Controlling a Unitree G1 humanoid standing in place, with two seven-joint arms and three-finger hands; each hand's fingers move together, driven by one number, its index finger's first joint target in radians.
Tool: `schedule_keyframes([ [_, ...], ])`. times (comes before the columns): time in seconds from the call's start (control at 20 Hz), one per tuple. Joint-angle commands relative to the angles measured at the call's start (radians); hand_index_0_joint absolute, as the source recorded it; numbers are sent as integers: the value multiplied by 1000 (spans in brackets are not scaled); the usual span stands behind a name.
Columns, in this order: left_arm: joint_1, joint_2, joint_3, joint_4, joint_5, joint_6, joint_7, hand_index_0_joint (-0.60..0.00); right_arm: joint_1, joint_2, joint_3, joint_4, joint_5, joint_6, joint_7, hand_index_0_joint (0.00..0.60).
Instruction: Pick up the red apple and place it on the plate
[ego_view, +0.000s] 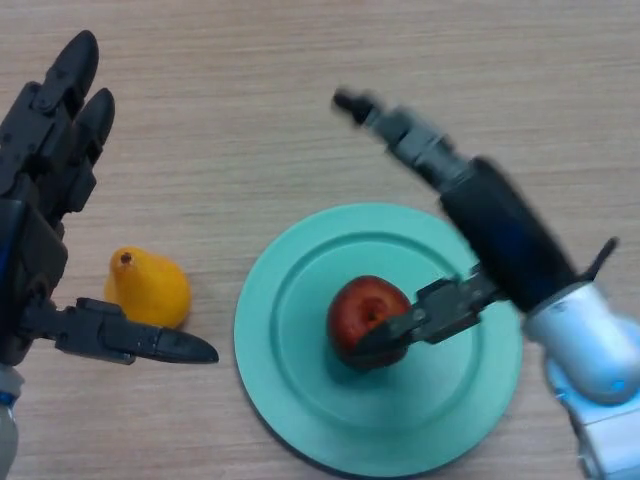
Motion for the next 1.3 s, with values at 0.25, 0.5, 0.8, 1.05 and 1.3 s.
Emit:
schedule_keyframes([
  [0.25, -5, 6, 33, -110, -24, -88, 3, 0, 32, -3, -207, -313, 233, 131, 0, 0],
  [0.5, 12, 8, 66, -161, -84, -46, -38, 0, 161, -19, -260, -435, 368, 121, -145, 0],
  [0.8, 10, 5, 79, -170, -67, -55, -22, 0, 206, -22, -284, -472, 449, 117, -168, 0],
  [1.05, 8, 9, 93, -185, -70, -45, -21, 0, 201, -32, -272, -498, 469, 143, -179, 0],
  [1.3, 21, 2, 95, -186, -52, -49, -23, 0, 198, -24, -253, -501, 460, 160, -181, 0],
])
